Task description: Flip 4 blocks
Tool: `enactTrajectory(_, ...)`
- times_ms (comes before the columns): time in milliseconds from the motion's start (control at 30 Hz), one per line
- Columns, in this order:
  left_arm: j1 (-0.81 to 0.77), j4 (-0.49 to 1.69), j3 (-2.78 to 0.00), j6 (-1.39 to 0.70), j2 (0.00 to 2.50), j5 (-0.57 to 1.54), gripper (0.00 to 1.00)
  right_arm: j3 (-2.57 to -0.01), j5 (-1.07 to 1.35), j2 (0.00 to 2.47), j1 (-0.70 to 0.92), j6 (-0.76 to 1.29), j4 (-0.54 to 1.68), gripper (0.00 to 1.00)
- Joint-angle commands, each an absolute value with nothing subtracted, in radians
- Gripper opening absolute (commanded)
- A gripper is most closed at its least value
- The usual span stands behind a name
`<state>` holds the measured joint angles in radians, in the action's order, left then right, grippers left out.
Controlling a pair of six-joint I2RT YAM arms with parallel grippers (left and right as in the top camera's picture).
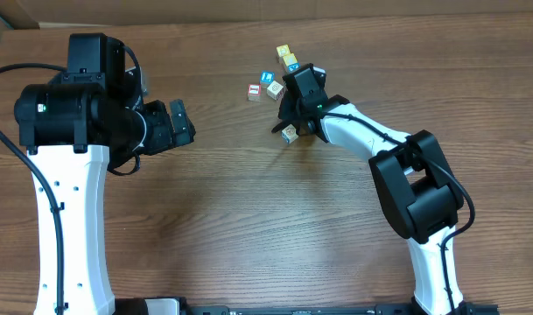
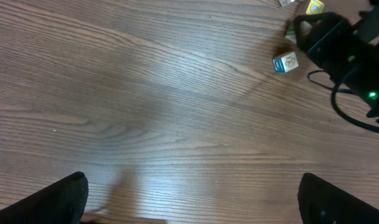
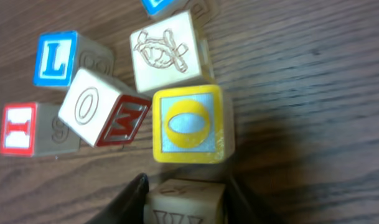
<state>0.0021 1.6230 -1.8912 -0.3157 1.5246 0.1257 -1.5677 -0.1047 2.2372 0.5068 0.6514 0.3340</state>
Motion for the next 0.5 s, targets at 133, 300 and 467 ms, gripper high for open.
enactTrajectory(133, 0.006, 1.618, -1.891, -0.329, 1.525, 0.116, 1.00, -1.573, -0.104, 2.127, 0.509, 0.654, 0.410, 0.25)
enactTrajectory(300, 0.006, 1.618, -1.891, -0.329, 1.525, 0.115, 1.00, -1.573, -0.104, 1.955, 0.512, 0.579, 0.498, 0.26)
enactTrajectory(467, 0.006, 1.618, -1.891, -0.329, 1.525, 0.115, 1.00, -1.573, -0.103, 1.793, 0.511, 0.569, 0.635, 0.26)
